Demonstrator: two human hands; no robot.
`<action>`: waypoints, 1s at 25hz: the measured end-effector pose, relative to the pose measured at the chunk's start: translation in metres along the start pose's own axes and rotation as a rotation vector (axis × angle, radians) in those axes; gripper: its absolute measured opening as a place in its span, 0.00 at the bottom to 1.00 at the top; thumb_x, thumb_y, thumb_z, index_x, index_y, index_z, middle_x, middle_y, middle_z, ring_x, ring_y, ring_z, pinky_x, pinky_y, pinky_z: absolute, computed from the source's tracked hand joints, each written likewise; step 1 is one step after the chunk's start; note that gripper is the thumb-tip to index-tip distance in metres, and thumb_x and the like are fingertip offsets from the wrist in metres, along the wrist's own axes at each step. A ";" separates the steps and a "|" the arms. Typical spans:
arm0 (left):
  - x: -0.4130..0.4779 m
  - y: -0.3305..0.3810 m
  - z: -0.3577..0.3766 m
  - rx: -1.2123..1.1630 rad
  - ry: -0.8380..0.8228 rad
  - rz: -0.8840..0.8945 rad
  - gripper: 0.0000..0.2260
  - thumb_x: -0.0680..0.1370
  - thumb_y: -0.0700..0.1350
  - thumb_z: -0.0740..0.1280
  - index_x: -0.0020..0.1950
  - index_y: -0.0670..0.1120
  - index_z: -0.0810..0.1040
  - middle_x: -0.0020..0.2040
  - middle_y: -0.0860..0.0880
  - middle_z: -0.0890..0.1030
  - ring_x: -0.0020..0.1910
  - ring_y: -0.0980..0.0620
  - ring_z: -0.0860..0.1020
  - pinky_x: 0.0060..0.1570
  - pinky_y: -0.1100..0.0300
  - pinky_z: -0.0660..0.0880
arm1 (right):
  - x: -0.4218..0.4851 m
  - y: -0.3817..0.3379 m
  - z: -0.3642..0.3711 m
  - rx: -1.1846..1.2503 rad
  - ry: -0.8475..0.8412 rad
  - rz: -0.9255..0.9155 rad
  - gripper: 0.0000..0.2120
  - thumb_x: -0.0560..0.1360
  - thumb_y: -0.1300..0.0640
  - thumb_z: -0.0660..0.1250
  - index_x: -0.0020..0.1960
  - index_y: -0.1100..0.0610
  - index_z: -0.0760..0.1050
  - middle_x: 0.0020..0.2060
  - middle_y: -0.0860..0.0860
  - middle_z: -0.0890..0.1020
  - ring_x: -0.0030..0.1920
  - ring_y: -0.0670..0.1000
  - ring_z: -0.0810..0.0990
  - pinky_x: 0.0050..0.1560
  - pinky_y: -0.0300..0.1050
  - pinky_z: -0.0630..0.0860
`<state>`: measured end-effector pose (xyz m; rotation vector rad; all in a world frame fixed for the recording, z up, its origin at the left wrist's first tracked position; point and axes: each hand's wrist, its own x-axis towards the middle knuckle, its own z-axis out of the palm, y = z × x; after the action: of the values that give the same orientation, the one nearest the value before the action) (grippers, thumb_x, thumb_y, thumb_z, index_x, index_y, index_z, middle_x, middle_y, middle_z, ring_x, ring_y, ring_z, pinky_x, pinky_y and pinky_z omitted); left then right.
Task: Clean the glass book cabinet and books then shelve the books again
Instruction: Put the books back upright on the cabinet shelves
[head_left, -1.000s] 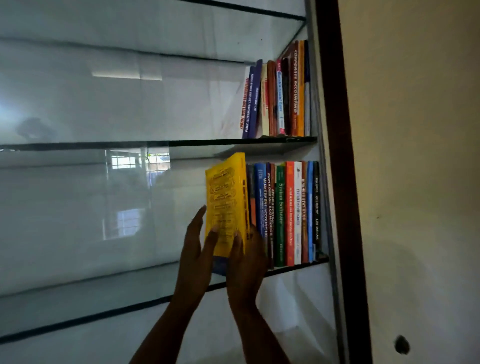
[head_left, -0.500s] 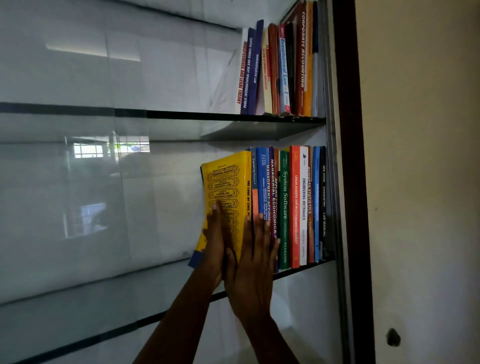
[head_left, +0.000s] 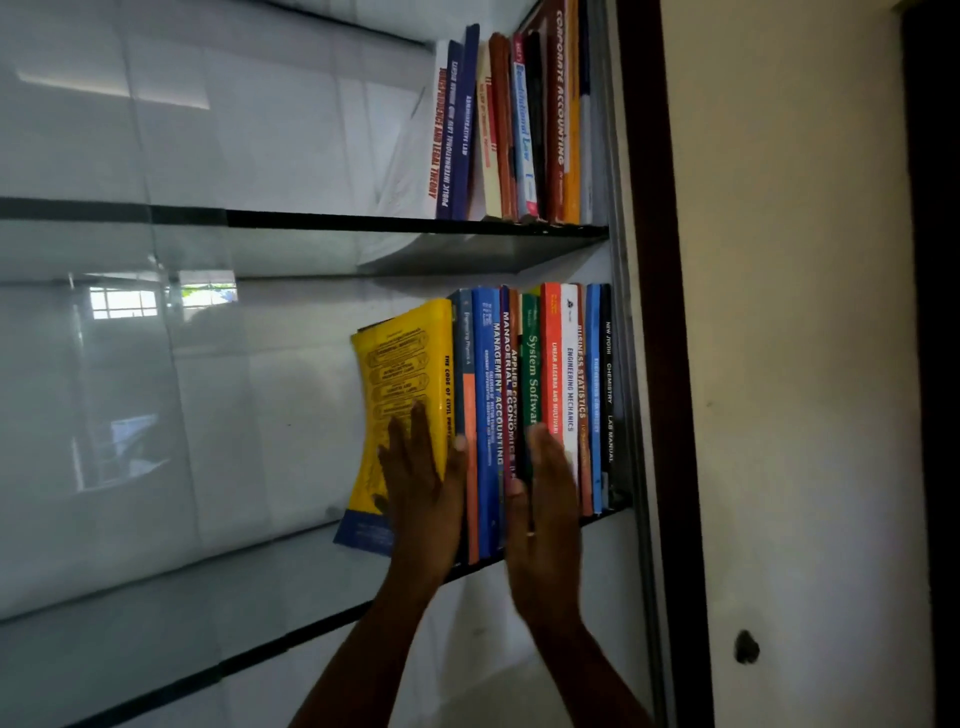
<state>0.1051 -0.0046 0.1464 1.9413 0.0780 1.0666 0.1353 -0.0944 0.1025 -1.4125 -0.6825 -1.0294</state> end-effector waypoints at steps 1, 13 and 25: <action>-0.006 -0.002 0.007 0.019 0.014 0.060 0.44 0.57 0.83 0.41 0.69 0.69 0.37 0.78 0.53 0.47 0.76 0.49 0.49 0.71 0.36 0.50 | 0.009 0.011 -0.013 0.034 0.054 0.095 0.25 0.78 0.40 0.50 0.74 0.42 0.52 0.72 0.45 0.61 0.73 0.46 0.60 0.65 0.52 0.70; 0.007 -0.016 0.031 0.179 0.301 0.176 0.43 0.65 0.79 0.51 0.74 0.62 0.45 0.75 0.46 0.62 0.71 0.45 0.64 0.63 0.34 0.66 | 0.028 0.046 -0.023 -0.191 -0.058 0.231 0.33 0.76 0.34 0.43 0.74 0.48 0.35 0.73 0.41 0.37 0.73 0.39 0.34 0.73 0.44 0.45; -0.043 -0.004 -0.009 0.414 0.152 0.415 0.33 0.76 0.69 0.42 0.77 0.52 0.48 0.78 0.48 0.51 0.77 0.52 0.46 0.73 0.51 0.37 | 0.008 0.017 -0.047 -0.138 -0.284 0.030 0.33 0.75 0.32 0.39 0.74 0.47 0.39 0.74 0.41 0.43 0.74 0.41 0.39 0.74 0.47 0.40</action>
<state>0.0733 -0.0146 0.1175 2.3032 -0.0246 1.5707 0.1448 -0.1437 0.0978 -1.7043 -0.8047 -0.8737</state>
